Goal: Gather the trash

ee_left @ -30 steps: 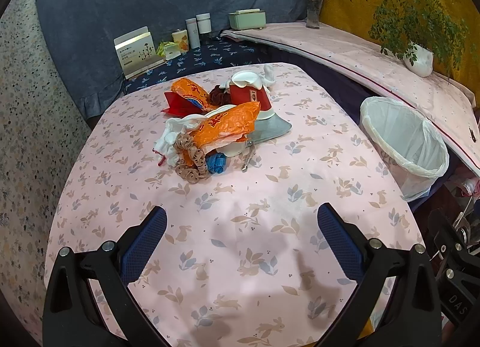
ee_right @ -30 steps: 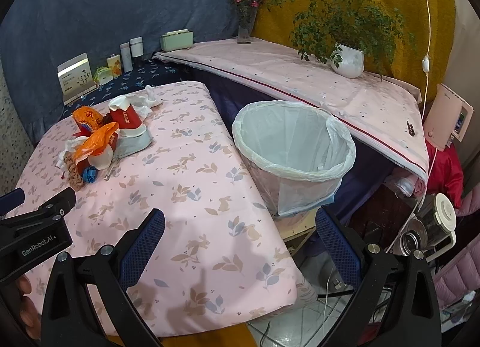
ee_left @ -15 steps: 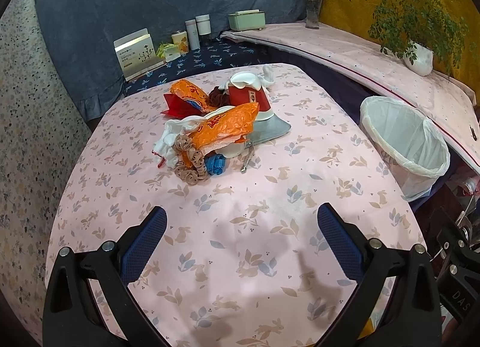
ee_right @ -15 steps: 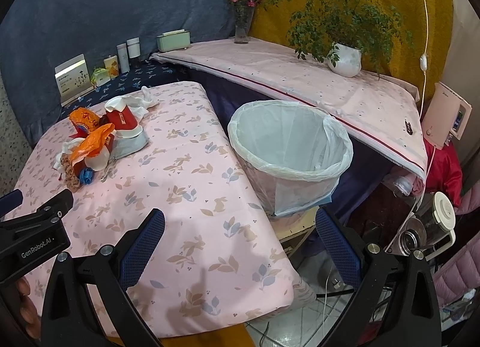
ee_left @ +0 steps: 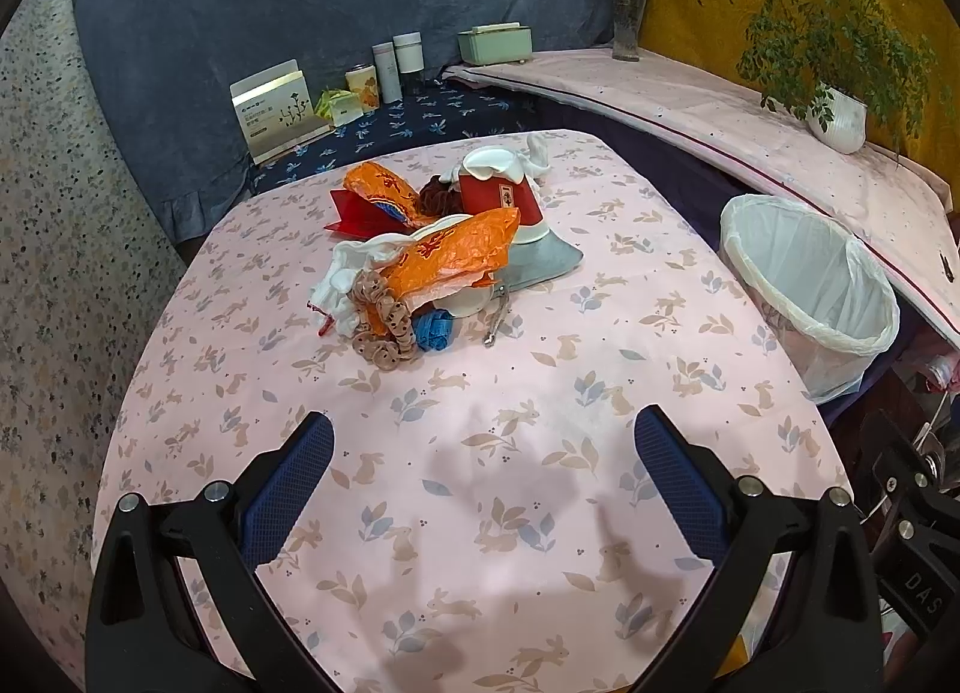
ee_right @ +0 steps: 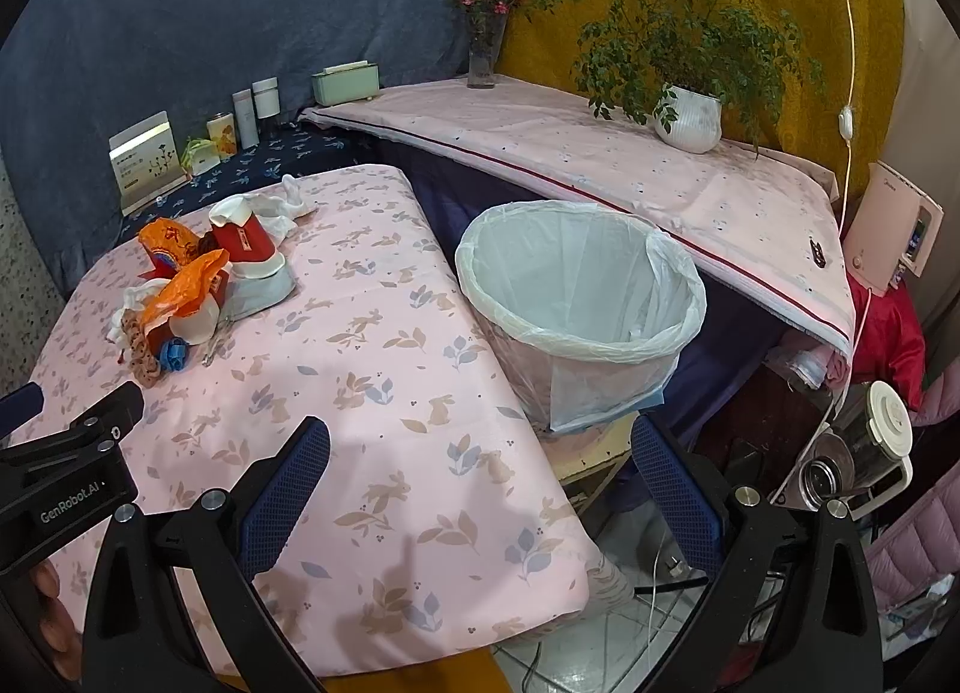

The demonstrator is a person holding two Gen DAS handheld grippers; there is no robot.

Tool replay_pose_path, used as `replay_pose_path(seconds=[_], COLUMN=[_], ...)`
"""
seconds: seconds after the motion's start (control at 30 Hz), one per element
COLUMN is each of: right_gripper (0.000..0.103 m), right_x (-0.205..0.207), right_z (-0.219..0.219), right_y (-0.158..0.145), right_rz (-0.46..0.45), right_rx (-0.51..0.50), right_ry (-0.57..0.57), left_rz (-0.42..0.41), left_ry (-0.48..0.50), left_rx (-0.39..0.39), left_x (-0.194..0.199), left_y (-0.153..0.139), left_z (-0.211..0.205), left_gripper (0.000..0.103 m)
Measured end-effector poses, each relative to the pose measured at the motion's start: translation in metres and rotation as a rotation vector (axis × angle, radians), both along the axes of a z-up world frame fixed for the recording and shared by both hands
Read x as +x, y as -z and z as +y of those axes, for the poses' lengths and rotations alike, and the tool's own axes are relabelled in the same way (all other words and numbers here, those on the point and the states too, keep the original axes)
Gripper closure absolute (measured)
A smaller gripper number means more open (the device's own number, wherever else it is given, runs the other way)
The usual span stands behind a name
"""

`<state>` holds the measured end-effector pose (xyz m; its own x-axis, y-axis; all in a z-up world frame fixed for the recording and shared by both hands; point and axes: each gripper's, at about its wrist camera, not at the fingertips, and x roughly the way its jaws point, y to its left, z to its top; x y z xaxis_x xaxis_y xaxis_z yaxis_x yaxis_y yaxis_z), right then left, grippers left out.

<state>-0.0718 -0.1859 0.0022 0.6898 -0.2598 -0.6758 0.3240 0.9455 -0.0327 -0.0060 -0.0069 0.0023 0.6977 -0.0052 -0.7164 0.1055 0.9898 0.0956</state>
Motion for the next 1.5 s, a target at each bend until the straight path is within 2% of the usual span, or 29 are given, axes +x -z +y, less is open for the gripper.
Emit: replay_pose_path(seconds=[1.5], right_gripper=[0.007], right_x=[0.0049], right_z=[-0.0001], right_y=[-0.0076], right_rz=[-0.017], right_rx=[-0.008], right_ry=[0.006], left_rz=[-0.009], left_ry=[0.0], left_rx=[-0.006], left_x=[-0.0008], left_y=[0.0013], left_z=[0.003], left_gripper=[0.008])
